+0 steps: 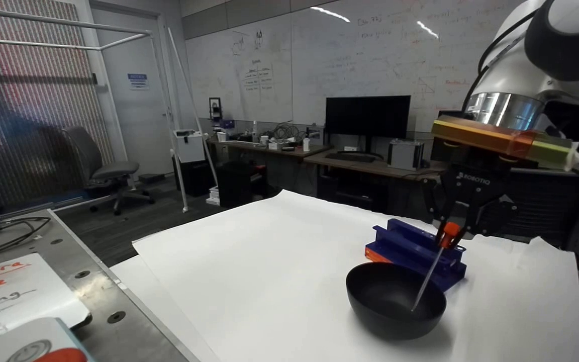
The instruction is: Put the orange object into the black bowl.
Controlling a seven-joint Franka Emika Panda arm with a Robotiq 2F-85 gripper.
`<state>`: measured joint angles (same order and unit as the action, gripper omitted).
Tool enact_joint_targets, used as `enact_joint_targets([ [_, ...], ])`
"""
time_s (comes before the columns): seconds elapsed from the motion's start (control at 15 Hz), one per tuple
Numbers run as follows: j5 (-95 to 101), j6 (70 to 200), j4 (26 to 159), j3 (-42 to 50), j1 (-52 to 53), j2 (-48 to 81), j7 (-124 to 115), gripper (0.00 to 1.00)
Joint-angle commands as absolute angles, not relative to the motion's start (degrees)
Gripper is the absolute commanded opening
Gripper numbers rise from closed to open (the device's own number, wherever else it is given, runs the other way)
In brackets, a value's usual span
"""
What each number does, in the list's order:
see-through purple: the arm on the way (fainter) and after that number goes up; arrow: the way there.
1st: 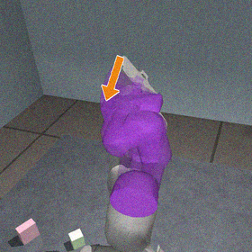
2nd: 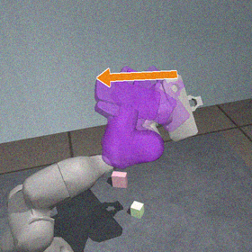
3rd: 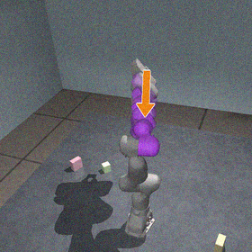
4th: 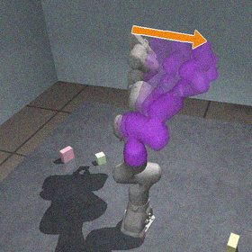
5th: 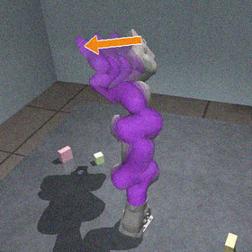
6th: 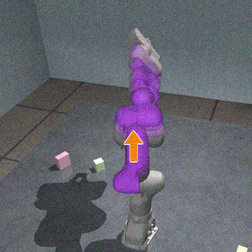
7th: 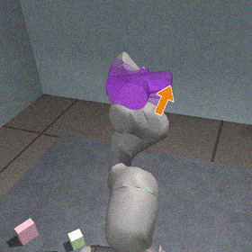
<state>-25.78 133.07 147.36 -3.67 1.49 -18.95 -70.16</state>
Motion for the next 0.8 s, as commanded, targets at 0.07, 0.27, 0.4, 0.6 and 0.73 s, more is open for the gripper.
enact_joint_targets([
  [0.07, -24.84, 134.78, 148.76, -3.96, -0.31, -20.1, -71.32, 0.05],
  [0.27, -25.42, 138.42, 150.98, -4.62, -0.07, -19.98, -71.19, 0.05],
  [0.4, -27.46, 141.67, 153.06, -5.0, 0.99, -19.42, -70.66, 0.05],
  [0.6, -29.06, 146.76, 155.62, -6.45, 2.63, -18.4, -71.71, 0.05],
  [0.73, -29.71, 149.56, 156.53, -7.37, 3.67, -17.51, -72.5, 0.05],
])
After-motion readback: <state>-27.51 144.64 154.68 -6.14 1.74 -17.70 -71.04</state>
